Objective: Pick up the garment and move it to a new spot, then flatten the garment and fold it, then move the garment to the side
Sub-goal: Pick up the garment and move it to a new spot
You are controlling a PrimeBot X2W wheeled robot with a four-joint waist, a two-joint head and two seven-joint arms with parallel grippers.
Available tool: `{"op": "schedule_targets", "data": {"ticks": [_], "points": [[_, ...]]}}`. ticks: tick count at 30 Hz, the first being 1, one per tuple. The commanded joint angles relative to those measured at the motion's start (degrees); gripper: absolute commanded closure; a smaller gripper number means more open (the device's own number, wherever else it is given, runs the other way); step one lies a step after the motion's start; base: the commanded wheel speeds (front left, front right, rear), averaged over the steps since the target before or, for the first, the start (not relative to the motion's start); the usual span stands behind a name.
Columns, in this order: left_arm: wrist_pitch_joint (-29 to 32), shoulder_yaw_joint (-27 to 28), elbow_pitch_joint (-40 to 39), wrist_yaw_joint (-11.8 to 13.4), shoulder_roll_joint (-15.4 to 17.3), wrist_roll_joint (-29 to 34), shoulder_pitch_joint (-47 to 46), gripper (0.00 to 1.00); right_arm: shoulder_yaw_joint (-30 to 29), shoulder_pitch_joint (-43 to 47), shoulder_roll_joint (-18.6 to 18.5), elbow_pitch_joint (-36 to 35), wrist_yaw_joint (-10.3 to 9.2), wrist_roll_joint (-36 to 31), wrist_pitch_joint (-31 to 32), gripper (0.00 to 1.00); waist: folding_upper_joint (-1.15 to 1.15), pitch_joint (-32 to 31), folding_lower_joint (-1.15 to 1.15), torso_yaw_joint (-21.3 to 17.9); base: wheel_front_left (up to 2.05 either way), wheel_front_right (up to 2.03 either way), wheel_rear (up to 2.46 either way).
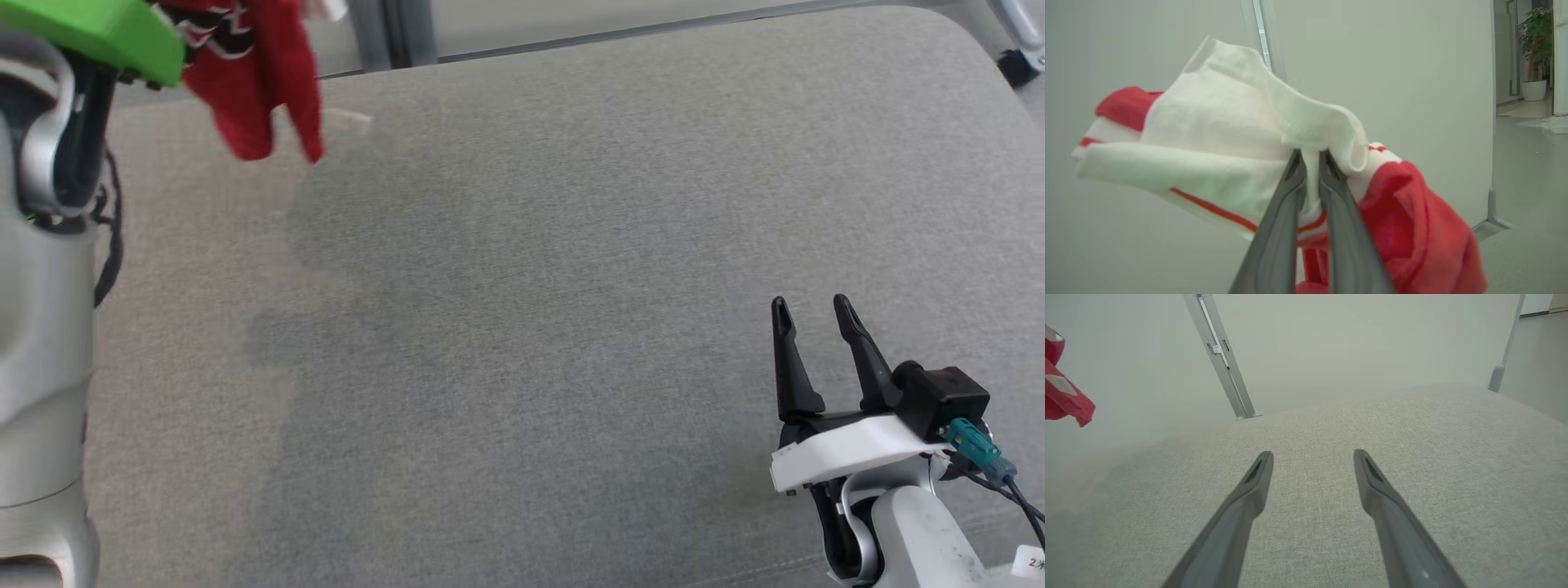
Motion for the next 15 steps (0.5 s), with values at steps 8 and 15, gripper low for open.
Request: {"op": "schedule_targets", "data": {"ticks": [8,15], "points": [[-1.38,-8.23,3.14,-0.69,-9.02,-1.31,-5.66,1.00,-0.04,0.43,-0.12,-0.15,-0.02,1.48,-0.19,0.00,0.00,1.10,0.00,-8.16,0.00,0.00,0.00],[-3.47,-16.15,9.93,-1.03,-13.51,-1.99,-1.36,1.00,0.08,0.04,-0.10,-0.46,-0.02,2.24,-0.19,0.00,0.00,2.38,0.00,-9.19,0.00,0.00,0.00]]}}
